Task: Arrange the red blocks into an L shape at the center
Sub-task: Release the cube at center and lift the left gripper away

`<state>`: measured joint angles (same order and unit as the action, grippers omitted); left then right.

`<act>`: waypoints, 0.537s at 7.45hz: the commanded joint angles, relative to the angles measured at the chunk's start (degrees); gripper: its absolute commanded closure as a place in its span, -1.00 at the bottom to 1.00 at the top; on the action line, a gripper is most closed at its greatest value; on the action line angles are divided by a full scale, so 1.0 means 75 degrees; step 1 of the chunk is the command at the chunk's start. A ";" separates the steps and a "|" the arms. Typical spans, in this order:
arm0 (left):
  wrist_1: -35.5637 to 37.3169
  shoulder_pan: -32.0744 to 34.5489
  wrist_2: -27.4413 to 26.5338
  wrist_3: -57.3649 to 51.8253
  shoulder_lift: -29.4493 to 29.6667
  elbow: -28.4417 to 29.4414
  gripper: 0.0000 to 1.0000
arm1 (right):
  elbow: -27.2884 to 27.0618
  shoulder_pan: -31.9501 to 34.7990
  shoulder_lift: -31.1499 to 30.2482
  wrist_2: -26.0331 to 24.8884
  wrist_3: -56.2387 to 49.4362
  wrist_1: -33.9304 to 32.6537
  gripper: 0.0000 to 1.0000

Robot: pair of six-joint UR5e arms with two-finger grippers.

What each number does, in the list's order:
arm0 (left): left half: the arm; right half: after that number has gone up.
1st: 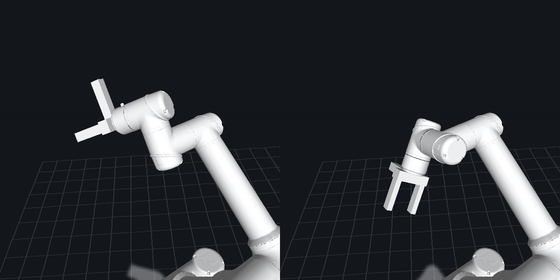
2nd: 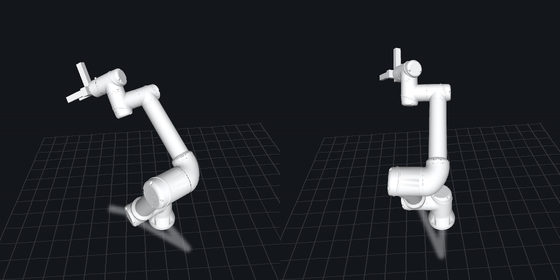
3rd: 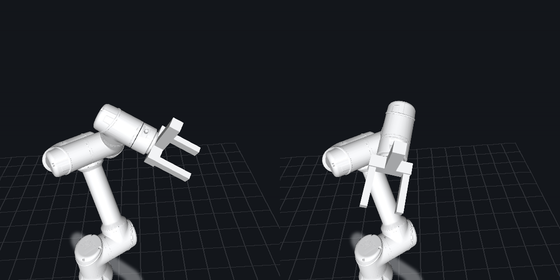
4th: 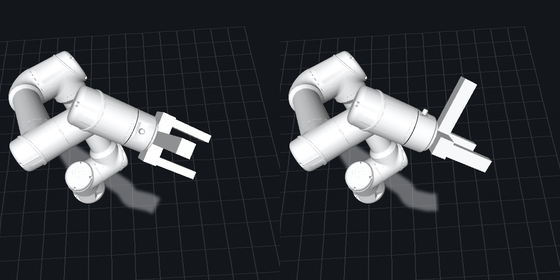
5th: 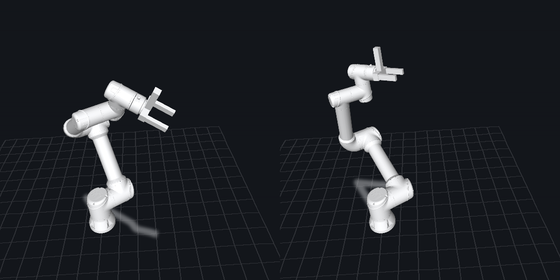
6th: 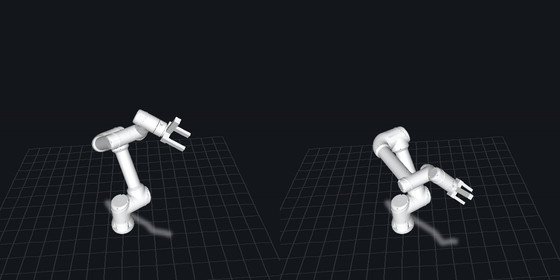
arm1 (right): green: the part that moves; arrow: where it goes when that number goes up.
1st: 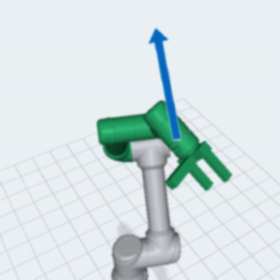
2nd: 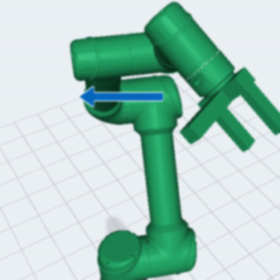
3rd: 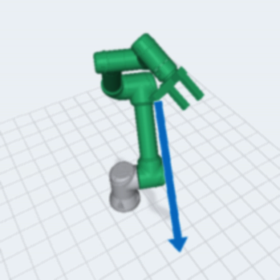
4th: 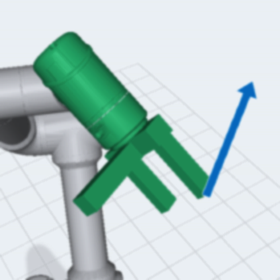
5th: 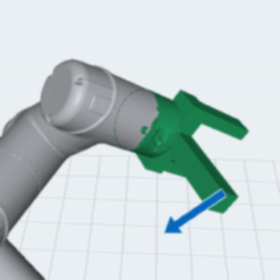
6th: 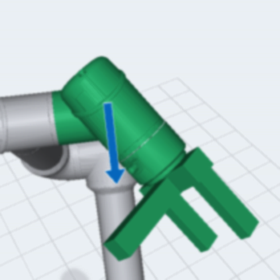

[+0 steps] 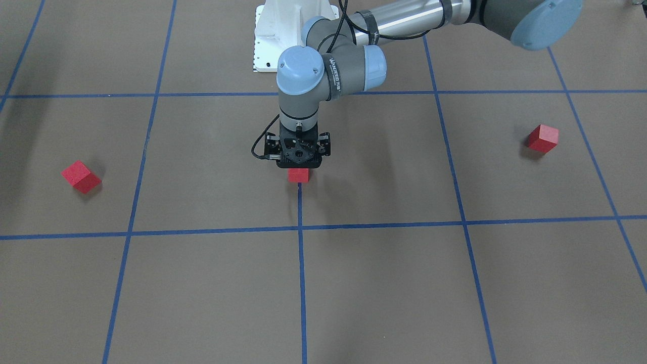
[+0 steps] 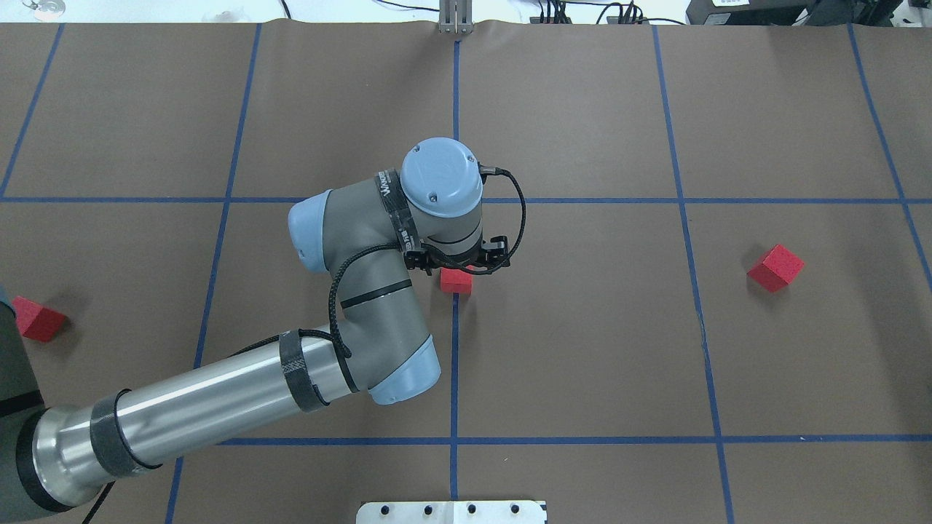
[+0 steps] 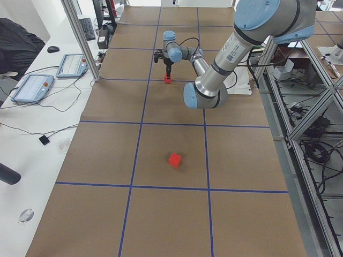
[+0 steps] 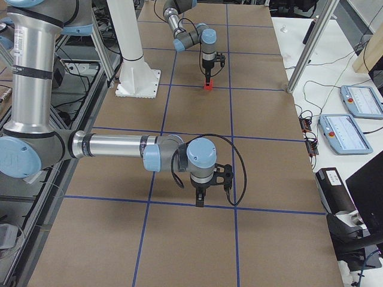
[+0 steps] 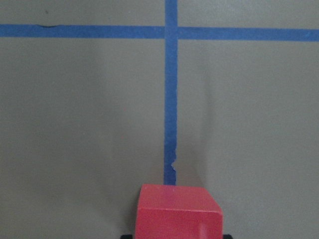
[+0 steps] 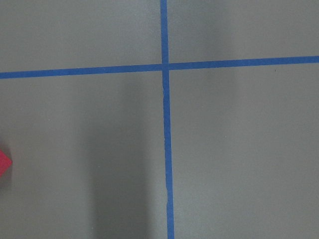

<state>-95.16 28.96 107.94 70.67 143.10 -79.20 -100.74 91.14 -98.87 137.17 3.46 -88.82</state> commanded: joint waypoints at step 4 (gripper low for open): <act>0.1672 0.1806 0.0080 -0.1517 -0.1283 -0.2465 -0.99 | -0.0572 -0.0862 0.0572 -0.0043 0.0507 -0.0018 -0.98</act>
<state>-84.16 38.20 108.37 65.17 139.22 -92.11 -104.69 88.27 -95.35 136.63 4.61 -89.33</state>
